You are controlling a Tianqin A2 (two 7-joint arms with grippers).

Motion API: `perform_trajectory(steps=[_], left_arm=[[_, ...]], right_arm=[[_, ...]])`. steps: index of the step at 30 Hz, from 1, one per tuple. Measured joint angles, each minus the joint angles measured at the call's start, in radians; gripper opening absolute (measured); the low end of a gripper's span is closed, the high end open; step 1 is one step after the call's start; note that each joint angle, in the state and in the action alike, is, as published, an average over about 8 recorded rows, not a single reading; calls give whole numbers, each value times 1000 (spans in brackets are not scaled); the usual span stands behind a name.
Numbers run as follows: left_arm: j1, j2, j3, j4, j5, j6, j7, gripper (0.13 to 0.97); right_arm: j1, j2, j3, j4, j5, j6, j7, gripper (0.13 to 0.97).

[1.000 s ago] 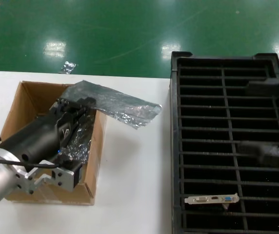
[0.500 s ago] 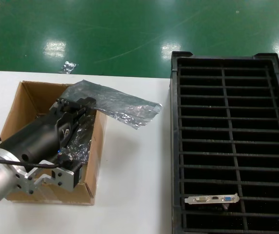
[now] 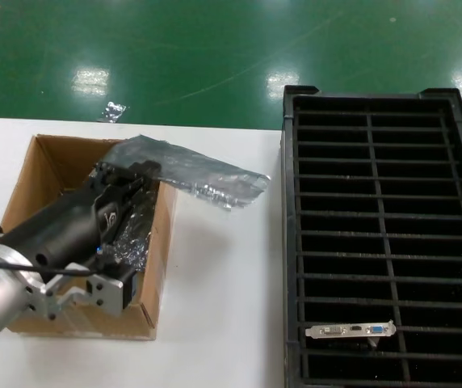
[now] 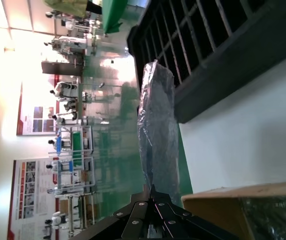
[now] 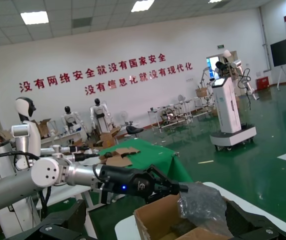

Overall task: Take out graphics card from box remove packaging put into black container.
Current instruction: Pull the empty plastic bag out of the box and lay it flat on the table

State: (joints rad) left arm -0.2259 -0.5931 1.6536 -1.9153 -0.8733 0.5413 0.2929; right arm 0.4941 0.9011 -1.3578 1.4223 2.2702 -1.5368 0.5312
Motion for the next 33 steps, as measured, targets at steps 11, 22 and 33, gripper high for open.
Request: perform_trajectory(steps=[11, 22, 33], left_arm=[[-78, 222, -222, -32, -111, 378, -421, 138], [-154, 543, -455, 58, 5, 721, -867, 138], [-127, 567, -375, 168, 76, 704, -1058, 142]], right_arm=[[0, 1, -1, 0, 1, 1, 0, 966], [0, 1, -1, 0, 1, 1, -1, 966], [0, 1, -1, 0, 1, 1, -1, 966]])
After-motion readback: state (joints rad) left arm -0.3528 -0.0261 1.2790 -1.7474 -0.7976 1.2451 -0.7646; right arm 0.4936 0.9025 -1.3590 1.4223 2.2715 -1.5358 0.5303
